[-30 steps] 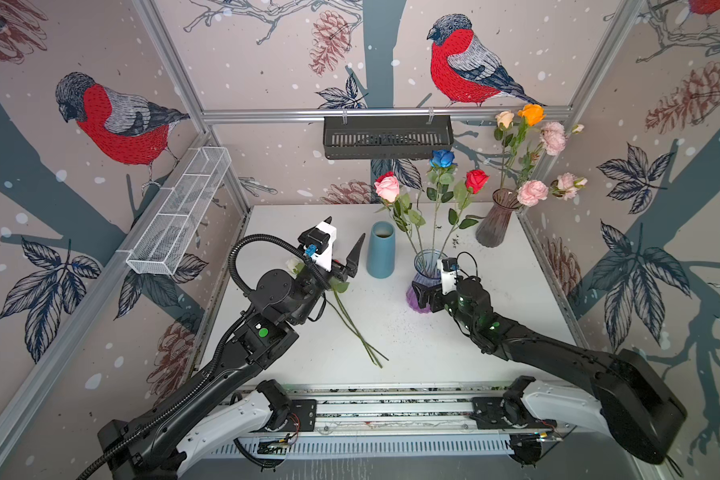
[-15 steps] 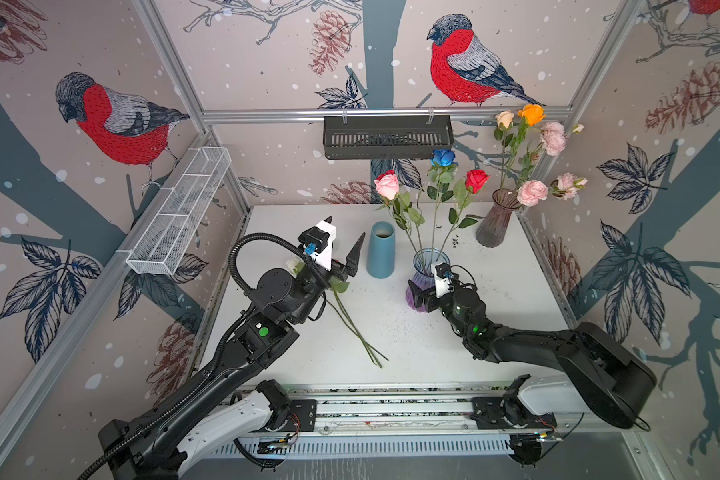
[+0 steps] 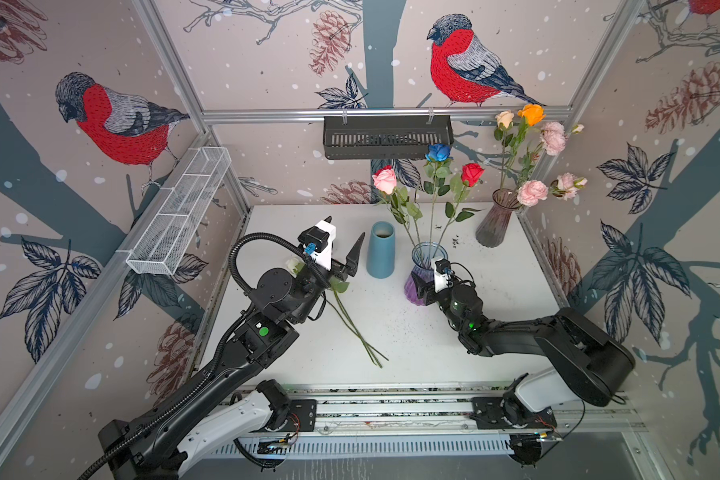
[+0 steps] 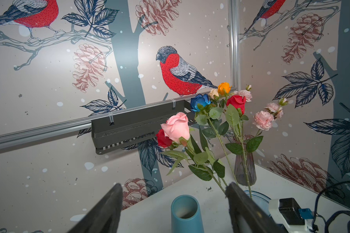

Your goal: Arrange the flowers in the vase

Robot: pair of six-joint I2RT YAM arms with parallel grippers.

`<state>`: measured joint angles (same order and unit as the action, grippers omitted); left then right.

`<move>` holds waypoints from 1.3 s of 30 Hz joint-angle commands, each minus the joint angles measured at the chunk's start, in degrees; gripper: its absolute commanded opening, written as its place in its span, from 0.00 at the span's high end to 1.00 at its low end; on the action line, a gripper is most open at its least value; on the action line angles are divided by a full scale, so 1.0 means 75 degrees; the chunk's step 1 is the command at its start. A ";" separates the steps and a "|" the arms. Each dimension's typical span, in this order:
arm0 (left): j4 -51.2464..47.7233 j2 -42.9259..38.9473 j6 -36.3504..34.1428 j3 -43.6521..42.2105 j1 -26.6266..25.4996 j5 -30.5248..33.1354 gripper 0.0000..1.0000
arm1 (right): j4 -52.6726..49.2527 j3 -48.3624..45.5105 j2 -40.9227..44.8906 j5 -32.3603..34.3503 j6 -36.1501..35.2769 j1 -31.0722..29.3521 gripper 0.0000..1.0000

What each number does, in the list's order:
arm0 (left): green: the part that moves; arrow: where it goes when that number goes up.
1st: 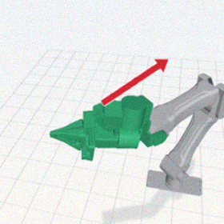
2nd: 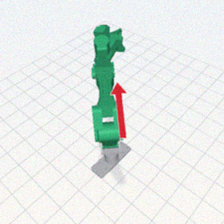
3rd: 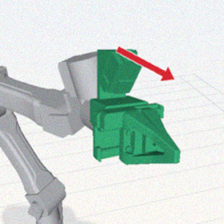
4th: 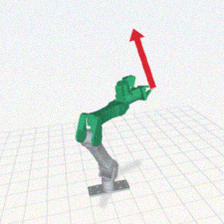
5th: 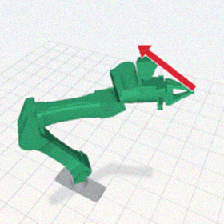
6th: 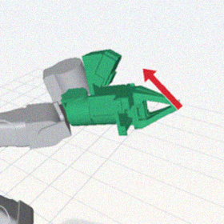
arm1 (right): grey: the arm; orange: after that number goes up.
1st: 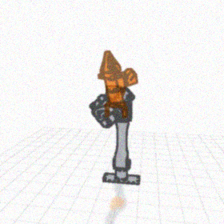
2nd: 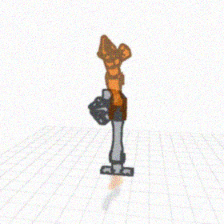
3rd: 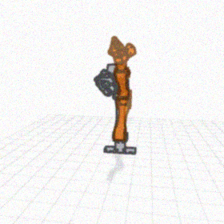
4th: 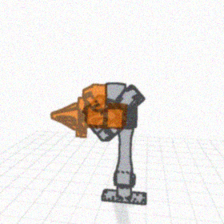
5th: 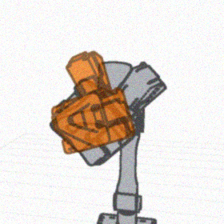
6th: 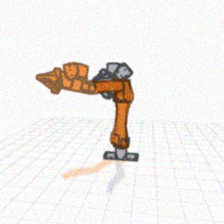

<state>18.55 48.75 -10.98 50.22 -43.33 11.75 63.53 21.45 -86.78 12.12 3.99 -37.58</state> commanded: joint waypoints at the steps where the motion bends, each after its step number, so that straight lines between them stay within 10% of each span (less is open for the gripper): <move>1: 0.0229 -0.0028 -0.0082 0.0066 0.0012 -0.0084 0.20 | 0.0215 0.0108 -0.0261 0.0174 -0.0227 0.0130 0.37; 39: 0.0255 0.0109 0.0164 0.0078 0.0504 -0.0385 0.20 | -0.0645 0.2982 -0.2673 -0.0637 -0.0552 0.1929 0.31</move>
<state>18.52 49.56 -10.46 50.28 -39.86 9.21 63.29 43.97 -106.65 7.29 1.69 -23.27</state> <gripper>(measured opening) 0.803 0.732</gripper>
